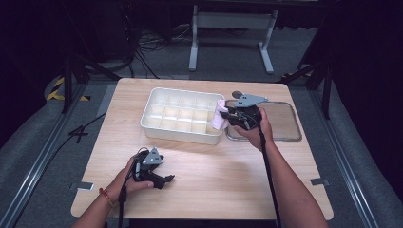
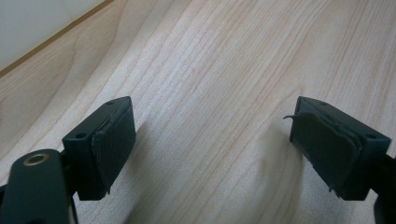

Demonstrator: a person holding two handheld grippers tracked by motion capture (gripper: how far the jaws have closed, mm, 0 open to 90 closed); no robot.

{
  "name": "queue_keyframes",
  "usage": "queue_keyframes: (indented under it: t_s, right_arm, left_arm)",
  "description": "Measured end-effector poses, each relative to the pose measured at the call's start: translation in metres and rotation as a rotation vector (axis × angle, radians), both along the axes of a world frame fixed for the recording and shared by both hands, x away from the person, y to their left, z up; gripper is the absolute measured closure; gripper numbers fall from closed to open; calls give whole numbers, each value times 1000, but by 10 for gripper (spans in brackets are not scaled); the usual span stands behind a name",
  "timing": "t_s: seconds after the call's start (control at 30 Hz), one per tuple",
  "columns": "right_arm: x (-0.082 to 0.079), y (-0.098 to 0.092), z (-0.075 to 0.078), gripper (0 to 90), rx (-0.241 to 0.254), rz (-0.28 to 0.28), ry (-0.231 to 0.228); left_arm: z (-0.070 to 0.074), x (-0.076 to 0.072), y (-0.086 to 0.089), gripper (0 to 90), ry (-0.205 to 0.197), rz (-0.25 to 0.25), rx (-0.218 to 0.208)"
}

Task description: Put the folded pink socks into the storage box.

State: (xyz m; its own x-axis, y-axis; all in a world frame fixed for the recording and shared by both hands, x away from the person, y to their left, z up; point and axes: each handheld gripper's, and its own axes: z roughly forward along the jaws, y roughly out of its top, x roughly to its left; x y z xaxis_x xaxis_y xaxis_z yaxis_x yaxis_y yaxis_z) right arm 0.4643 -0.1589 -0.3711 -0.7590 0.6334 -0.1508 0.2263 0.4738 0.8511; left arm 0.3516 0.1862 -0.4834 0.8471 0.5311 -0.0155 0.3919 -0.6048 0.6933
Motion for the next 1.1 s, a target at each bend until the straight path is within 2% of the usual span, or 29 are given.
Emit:
queue_keyframes:
  t_s: [0.2, 0.37, 0.9, 1.1]
  right_arm:
    - [3, 7, -6, 728, -31, -5, 3]
    - [5, 11, -10, 727, -29, 0, 14]
    - [6, 25, -29, 728, -125, -8, 10]
    - [4, 31, -34, 727, -177, 16, 2]
  left_arm:
    - [0, 0, 0, 145, 0, 1, 0]
    - [0, 0, 0, 146, 0, 1, -1]
    - [0, 0, 0, 146, 2, 0, 4]
    - [0, 0, 0, 145, 2, 0, 4]
